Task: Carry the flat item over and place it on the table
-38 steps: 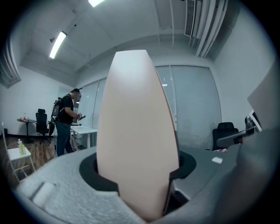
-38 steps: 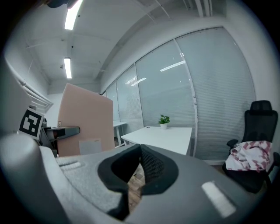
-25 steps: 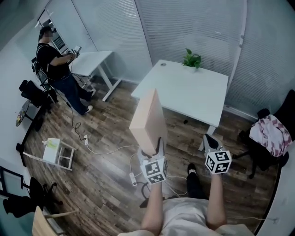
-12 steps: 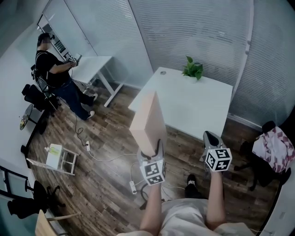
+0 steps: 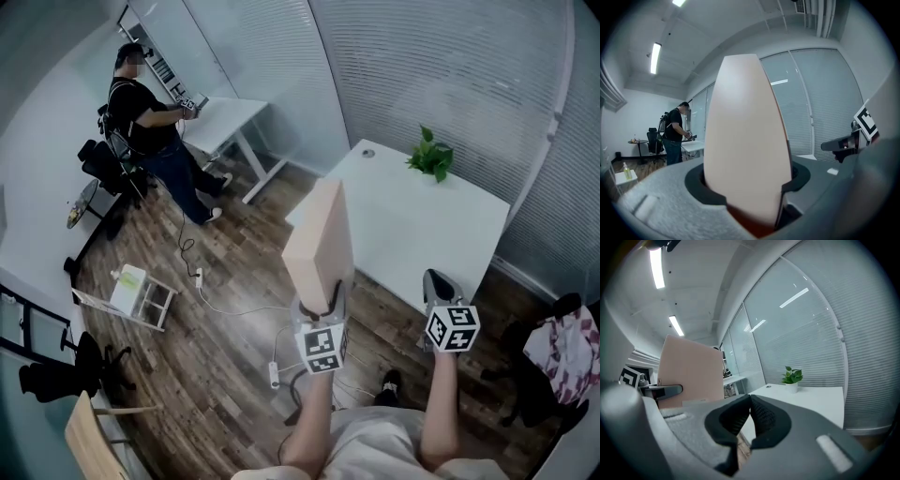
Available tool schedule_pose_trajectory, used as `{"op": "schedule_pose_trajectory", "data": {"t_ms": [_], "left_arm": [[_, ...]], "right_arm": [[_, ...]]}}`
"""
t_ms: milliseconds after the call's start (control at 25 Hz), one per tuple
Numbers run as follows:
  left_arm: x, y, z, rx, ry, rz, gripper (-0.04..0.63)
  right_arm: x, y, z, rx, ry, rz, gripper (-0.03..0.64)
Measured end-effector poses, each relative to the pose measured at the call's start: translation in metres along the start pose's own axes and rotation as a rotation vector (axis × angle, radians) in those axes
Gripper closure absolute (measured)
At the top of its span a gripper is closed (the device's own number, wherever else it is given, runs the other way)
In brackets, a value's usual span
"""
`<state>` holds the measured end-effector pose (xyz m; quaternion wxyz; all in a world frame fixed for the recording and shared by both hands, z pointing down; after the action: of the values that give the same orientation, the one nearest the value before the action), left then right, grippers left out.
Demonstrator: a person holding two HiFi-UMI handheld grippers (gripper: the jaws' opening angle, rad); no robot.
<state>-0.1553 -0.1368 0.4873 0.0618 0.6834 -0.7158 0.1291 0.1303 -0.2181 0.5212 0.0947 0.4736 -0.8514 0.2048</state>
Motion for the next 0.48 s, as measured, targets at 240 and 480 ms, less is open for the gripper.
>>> {"op": "schedule_pose_trajectory", "data": {"t_ms": [240, 480], "left_arm": [[0.025, -0.022, 0.007, 0.013, 0.035, 0.025, 0.304], [0.034, -0.036, 0.003, 0.022, 0.083, 0.022, 0.304]], "right_arm": [[0.021, -0.034, 0.001, 0.033, 0.043, 0.028, 0.615], [0.028, -0.058, -0.013, 0.079, 0.078, 0.024, 0.615]]}}
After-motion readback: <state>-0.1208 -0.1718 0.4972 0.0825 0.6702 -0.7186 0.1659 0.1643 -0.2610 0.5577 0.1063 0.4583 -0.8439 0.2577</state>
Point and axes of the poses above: the fingertips, and each gripper's own axes: x forward along the fingers, y to its left, z out of its top, the point moved 10 cm from there along -x, backward along the fingers, and after that the axes turned 8 degrees about y, right-handed, at the moved point
